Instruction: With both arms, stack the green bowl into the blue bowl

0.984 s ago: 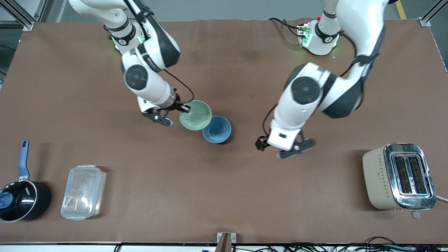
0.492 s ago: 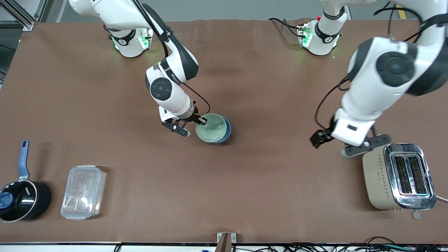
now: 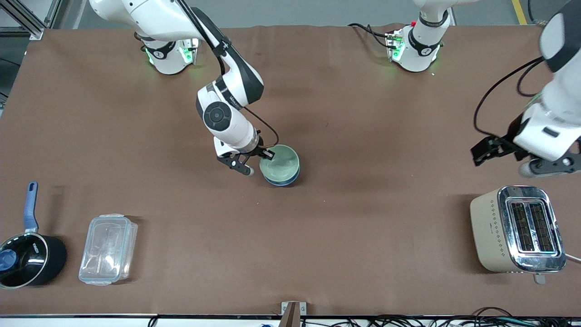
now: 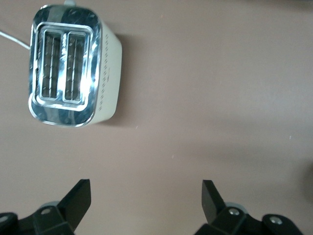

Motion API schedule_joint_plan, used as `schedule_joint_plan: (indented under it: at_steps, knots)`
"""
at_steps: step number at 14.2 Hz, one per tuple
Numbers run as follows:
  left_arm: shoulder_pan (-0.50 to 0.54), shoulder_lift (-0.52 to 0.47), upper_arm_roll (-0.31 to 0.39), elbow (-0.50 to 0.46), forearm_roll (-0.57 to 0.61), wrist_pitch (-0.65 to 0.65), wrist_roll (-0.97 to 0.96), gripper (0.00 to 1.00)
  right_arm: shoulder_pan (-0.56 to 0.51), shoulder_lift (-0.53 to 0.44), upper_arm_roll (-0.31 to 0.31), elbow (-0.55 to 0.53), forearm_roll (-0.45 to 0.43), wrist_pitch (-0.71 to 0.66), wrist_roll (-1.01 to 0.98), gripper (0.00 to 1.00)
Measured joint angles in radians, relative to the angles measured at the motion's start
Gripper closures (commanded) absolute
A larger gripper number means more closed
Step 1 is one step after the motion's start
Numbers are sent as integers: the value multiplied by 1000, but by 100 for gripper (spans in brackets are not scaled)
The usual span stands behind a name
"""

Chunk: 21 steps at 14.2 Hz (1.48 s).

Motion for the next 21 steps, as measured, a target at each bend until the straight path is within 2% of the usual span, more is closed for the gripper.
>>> schedule_joint_plan:
  at_steps: [3, 4, 5, 6, 7, 8, 12, 16, 19, 21]
  knots:
    - [34, -51, 3, -3, -34, -52, 89, 0, 5, 9, -1, 0, 1, 0, 1, 90]
    - [32, -70, 7, -10, -43, -60, 104, 0, 5, 12, -2, 0, 1, 1, 1, 82]
    - [18, -91, 22, -25, -48, -65, 111, 0, 5, 16, -3, 0, 1, 2, 1, 62]
    - [-15, -111, 55, -45, -52, -68, 118, 0, 5, 22, -3, 0, 1, 6, 1, 37]
    - [-58, -130, 100, -66, -58, -68, 128, 0, 6, 27, -3, 0, 1, 12, 1, 26]
    - [-95, -148, 142, -85, -69, -69, 141, 0, 6, 30, -3, 1, 1, 15, 1, 22]
    - [-163, -204, 228, -144, -97, -92, 170, 0, 4, 17, -14, 25, 1, -30, 0, 19]
    - [-185, -229, 241, -175, -98, -93, 171, 0, -58, -74, -34, 132, -11, -310, -6, 19]
    - [-187, -233, 241, -177, -98, -93, 171, 0, -159, -165, -38, 203, -117, -501, -79, 19]
    - [-188, -234, 241, -177, -98, -92, 171, 0, -235, -234, -40, 210, -157, -558, -180, 19]
